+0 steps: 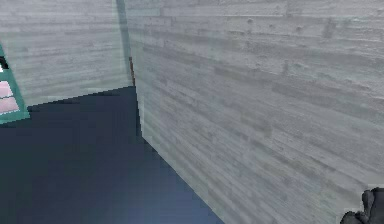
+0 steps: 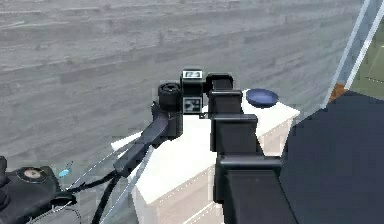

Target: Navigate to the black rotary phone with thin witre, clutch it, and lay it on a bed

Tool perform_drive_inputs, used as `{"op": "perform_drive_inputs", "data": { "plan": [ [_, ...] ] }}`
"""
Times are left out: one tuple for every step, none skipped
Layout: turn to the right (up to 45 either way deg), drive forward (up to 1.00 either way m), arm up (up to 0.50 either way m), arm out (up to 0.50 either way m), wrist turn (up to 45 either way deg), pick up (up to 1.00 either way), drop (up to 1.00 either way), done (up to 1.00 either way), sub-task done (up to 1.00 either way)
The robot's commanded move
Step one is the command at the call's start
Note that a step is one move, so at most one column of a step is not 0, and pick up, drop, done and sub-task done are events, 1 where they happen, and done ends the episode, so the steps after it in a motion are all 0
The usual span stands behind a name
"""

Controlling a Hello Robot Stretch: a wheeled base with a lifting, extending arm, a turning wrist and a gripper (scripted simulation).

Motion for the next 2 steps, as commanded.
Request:
{"op": "perform_drive_inputs", "data": {
  "plan": [
    [0.0, 0.0, 0.0, -0.2, 0.0, 0.0, 0.0, 0.0, 0.0],
    [-45.0, 0.0, 0.0, 0.0, 0.0, 0.0, 0.0, 0.0, 0.0]
  ]
}}
